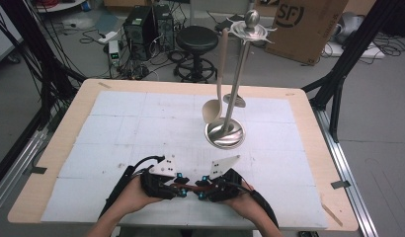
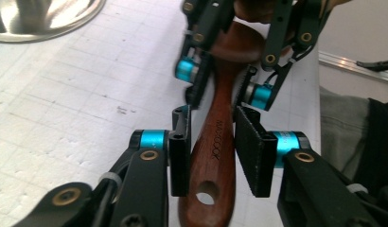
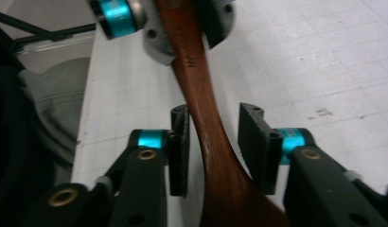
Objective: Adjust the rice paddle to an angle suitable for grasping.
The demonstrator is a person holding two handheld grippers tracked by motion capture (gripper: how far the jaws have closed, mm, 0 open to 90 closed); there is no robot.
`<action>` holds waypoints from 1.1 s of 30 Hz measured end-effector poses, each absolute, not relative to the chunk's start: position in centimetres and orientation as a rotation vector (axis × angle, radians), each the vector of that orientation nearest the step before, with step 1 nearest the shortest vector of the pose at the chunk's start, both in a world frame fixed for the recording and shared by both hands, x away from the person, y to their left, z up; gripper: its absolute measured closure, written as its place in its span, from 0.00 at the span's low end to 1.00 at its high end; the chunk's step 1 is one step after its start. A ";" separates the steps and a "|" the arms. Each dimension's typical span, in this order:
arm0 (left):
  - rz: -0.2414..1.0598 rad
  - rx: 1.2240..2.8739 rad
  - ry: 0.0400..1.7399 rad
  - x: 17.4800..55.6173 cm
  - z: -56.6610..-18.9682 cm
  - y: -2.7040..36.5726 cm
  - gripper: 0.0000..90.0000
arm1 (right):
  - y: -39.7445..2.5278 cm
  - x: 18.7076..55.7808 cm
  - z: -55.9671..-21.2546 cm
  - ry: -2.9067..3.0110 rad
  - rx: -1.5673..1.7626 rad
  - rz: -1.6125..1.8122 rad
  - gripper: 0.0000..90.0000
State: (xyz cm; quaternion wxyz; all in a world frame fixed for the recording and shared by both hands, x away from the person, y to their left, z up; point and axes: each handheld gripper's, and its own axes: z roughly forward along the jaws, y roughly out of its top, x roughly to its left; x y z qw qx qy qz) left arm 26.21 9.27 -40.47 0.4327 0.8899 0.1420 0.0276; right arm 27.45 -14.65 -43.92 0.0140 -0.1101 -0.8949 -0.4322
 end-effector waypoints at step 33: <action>0.073 2.149 0.464 27.1 -40.2 11.1 0.67 | -15.8 27.6 -43.0 -2.707 -0.436 -1.442 0.83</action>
